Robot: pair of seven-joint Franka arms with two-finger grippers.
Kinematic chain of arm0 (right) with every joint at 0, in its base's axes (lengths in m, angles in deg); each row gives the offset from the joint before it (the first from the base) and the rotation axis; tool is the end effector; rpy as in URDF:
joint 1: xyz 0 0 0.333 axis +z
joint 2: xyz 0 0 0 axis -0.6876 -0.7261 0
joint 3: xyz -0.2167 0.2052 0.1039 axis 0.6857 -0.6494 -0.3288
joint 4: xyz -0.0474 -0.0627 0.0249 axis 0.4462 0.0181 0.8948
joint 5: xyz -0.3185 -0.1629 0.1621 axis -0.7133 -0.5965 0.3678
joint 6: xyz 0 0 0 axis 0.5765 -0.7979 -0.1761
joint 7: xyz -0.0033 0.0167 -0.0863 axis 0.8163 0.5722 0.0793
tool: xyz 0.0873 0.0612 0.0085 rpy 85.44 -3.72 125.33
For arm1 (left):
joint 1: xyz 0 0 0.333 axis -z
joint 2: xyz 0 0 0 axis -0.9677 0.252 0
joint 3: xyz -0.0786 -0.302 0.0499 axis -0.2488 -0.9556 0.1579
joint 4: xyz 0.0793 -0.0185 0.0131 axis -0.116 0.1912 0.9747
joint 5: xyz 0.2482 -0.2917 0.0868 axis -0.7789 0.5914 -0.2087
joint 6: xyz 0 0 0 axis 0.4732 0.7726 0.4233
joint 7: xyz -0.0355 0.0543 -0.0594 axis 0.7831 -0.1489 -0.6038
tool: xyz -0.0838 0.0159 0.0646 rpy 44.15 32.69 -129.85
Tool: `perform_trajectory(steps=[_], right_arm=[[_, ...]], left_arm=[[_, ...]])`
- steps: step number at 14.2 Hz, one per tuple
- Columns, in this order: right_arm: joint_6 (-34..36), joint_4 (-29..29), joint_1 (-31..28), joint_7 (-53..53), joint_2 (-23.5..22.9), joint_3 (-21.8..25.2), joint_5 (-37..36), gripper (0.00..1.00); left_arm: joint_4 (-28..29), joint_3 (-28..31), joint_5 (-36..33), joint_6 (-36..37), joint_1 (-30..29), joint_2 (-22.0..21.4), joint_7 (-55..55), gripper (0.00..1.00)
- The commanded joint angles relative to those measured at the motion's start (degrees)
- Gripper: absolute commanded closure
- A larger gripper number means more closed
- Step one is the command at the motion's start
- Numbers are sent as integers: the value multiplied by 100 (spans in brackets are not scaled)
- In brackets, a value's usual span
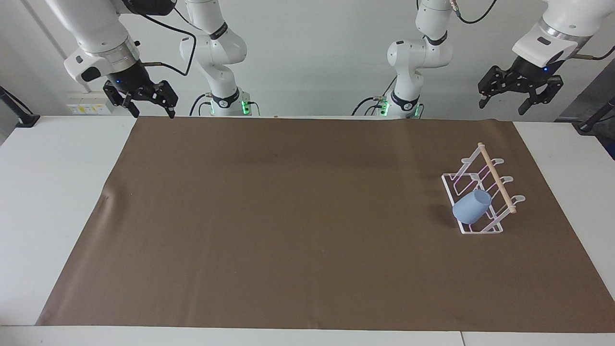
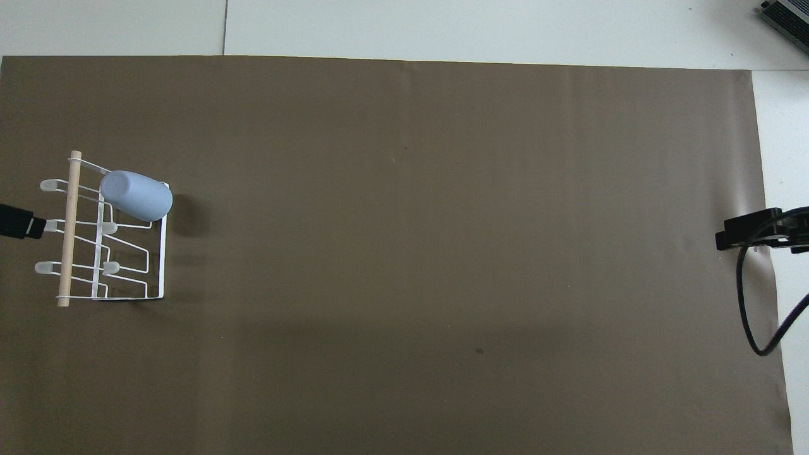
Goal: Hang cup on cup holder
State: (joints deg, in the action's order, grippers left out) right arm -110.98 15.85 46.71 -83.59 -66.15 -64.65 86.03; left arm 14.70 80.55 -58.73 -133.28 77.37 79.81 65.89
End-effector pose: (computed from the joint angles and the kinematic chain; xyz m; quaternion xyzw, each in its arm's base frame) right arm 0.5176 -0.0318 0.6353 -0.9989 0.0286 0.0340 0.0137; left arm 0.5240 -0.0219 0.6907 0.9903 -0.1382 -0.0129 0.0091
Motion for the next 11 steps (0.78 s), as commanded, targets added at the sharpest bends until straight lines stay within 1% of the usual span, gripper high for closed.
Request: perform_trajectory(steps=[1, 2, 4, 5, 7, 11], right_arm=[[-154, 211, -54, -58, 159, -54, -127, 0], [-154, 194, -46, -76, 150, -45, -144, 0], [-180, 45, -28, -111, 115, -63, -266, 0], [-206, 9, -2, -111, 115, -72, -302, 0], [-181, -192, 130, -94, 80, -98, -399, 0], [-163, -193, 130, -67, 97, -98, -311, 0]], left_arm=[[-79, -40, -48, 109, 23, -12, 78, 0], [-34, -39, -48, 109, 49, -47, 139, 0], [-51, -57, -39, 109, 58, -47, 708, 0], [-52, -74, -56, 100, 67, -47, 780, 0], [-78, -66, -74, 135, 85, -21, 799, 0], [-69, -83, -241, 135, 93, -21, 790, 0]])
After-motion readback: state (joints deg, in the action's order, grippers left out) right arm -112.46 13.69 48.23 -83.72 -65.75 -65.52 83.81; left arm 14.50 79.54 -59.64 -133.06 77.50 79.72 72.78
